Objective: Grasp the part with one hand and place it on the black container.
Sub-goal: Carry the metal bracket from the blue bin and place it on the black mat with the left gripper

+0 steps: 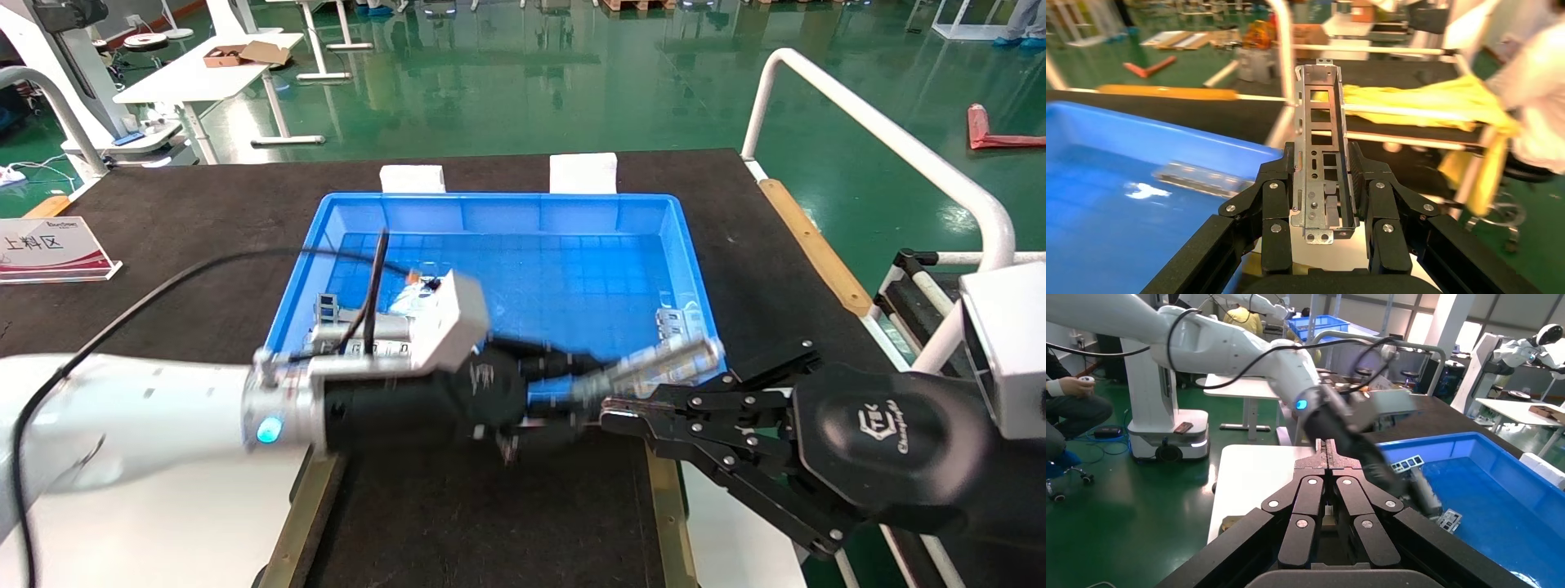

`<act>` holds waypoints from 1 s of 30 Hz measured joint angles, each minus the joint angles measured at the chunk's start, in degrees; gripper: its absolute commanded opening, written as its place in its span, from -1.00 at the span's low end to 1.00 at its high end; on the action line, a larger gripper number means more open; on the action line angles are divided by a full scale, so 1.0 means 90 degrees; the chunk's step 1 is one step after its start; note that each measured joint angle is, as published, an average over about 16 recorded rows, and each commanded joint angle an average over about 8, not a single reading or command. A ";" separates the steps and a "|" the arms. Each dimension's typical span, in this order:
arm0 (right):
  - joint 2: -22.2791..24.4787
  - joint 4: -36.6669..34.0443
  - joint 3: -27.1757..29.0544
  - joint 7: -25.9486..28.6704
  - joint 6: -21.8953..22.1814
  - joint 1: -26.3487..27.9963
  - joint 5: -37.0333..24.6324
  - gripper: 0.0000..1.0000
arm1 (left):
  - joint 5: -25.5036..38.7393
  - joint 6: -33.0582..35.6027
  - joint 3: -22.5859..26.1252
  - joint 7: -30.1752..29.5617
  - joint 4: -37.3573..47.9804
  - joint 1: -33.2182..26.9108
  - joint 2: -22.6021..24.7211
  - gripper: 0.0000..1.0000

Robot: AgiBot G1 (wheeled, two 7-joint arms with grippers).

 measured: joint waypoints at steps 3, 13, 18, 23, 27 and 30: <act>0.0000 0.0000 0.0000 0.0000 0.0000 0.0000 0.0000 -1.00 | 0.0018 -0.0251 0.0069 -0.0216 -0.0749 0.0370 -0.0355 -1.00; 0.0000 0.0000 0.0000 0.0000 0.0000 0.0000 0.0000 -1.00 | 0.0103 -0.1866 0.0370 -0.0825 -0.2600 0.1888 -0.1135 -1.00; 0.0000 0.0000 0.0000 0.0000 0.0000 0.0000 0.0000 -1.00 | 0.0131 -0.2911 0.0495 -0.1018 -0.2964 0.2595 -0.1189 -1.00; 0.0000 0.0000 0.0000 0.0000 0.0000 0.0000 0.0000 -1.00 | 0.0107 -0.3915 0.0554 -0.1179 -0.3101 0.3134 -0.1067 -1.00; 0.0000 0.0000 0.0000 0.0000 0.0000 0.0000 0.0000 -1.00 | 0.0050 -0.4658 0.0559 -0.1309 -0.3109 0.3446 -0.0880 -1.00; 0.0000 0.0000 0.0000 0.0000 0.0000 0.0000 0.0000 -1.00 | -0.0010 -0.5172 0.0547 -0.1411 -0.3087 0.3627 -0.0708 -1.00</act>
